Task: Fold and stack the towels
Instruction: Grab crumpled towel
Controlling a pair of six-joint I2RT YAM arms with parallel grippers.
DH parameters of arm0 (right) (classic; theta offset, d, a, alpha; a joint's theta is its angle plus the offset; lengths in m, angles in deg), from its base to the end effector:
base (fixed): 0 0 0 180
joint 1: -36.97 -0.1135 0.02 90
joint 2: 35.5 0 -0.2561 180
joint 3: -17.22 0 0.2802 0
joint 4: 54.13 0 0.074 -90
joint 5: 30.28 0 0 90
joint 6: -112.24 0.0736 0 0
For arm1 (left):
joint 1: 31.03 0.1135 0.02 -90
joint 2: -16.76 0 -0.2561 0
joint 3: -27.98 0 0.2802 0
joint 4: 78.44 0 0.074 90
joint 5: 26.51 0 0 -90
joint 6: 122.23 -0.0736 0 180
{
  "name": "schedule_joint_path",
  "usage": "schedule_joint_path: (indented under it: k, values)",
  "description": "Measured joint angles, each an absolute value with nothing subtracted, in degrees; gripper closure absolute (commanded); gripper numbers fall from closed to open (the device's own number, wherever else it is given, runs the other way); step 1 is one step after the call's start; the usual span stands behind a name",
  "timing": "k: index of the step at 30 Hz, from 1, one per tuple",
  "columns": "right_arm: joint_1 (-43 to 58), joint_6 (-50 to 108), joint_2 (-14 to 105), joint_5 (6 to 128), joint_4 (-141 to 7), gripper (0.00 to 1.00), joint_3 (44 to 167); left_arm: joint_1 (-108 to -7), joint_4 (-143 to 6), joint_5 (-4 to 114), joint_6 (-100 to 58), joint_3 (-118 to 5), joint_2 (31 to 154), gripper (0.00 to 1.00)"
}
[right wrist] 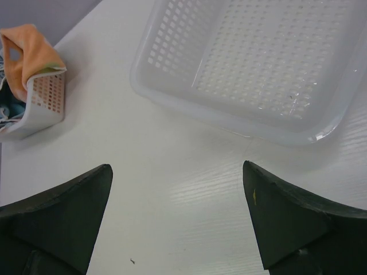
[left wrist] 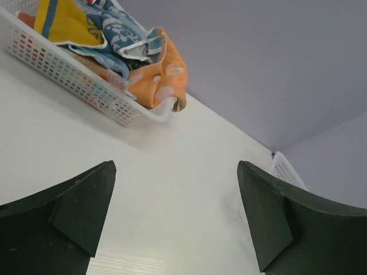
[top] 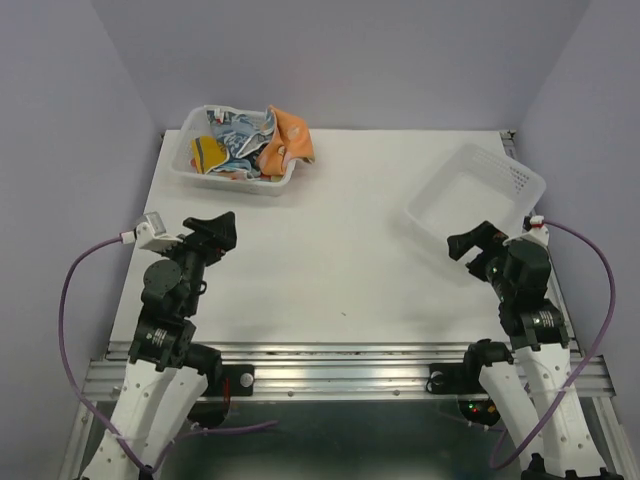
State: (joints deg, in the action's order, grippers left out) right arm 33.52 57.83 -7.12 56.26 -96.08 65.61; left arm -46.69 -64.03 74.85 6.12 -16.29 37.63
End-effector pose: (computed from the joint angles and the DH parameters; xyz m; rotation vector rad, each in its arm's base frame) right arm 0.1947 0.0073 0.2760 0.5848 1.8846 0.3890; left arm 0.1794 -0.0352 0.3389 -0.4470 1.3769 -0.6369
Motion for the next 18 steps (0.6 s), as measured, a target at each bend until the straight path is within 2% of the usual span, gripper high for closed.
schedule_joint_path:
  k: [6,11,14,18]
  values:
    - [33.52,57.37,-6.2,57.0,-95.16,0.0,65.61,-46.69,-66.72,71.63,3.43,-20.07,54.24,0.01]
    - [33.52,56.52,-4.28,59.76,-93.41,0.0,65.44,-46.69,-68.14,66.94,-1.07,-31.39,73.71,0.01]
    - [33.52,55.93,-2.2,61.61,-91.82,0.0,64.94,-46.69,-68.78,64.9,-5.45,-43.41,88.14,0.01]
    - [33.52,55.47,-0.39,62.97,-89.46,0.0,62.33,-46.47,-66.09,64.44,-12.83,-65.64,109.43,0.01]
